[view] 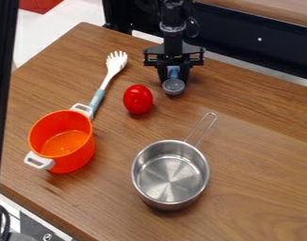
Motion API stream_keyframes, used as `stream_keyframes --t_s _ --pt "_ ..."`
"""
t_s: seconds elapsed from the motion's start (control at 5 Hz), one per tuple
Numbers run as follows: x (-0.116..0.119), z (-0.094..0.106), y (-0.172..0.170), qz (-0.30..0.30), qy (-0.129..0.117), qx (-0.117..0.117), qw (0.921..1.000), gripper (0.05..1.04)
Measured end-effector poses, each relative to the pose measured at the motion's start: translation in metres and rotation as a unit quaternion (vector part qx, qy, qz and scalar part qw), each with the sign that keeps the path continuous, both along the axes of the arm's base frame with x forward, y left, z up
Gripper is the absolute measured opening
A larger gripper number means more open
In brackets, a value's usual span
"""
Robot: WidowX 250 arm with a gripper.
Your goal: Put the spoon inside the orange pot
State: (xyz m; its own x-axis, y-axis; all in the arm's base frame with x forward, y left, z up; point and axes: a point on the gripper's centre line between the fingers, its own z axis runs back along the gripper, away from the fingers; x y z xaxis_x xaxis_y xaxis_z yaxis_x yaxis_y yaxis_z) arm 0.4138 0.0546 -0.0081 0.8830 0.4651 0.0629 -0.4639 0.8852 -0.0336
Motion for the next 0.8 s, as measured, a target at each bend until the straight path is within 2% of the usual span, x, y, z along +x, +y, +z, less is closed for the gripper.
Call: stream_keyframes --t_s 0.2,0.4,0.6,0.8 --pt "-0.003 0.0 0.002 -0.007 0.009 -0.004 0.9999 0.311" --pt "-0.01 0.001 0.0 0.0 0.016 -0.008 0.9998 0.311" --pt "-0.021 0.019 0.004 0.025 -0.009 -0.018 0.9995 0.311" --pt "-0.027 0.049 0.019 0.033 -0.019 -0.014 0.9992 0.311"
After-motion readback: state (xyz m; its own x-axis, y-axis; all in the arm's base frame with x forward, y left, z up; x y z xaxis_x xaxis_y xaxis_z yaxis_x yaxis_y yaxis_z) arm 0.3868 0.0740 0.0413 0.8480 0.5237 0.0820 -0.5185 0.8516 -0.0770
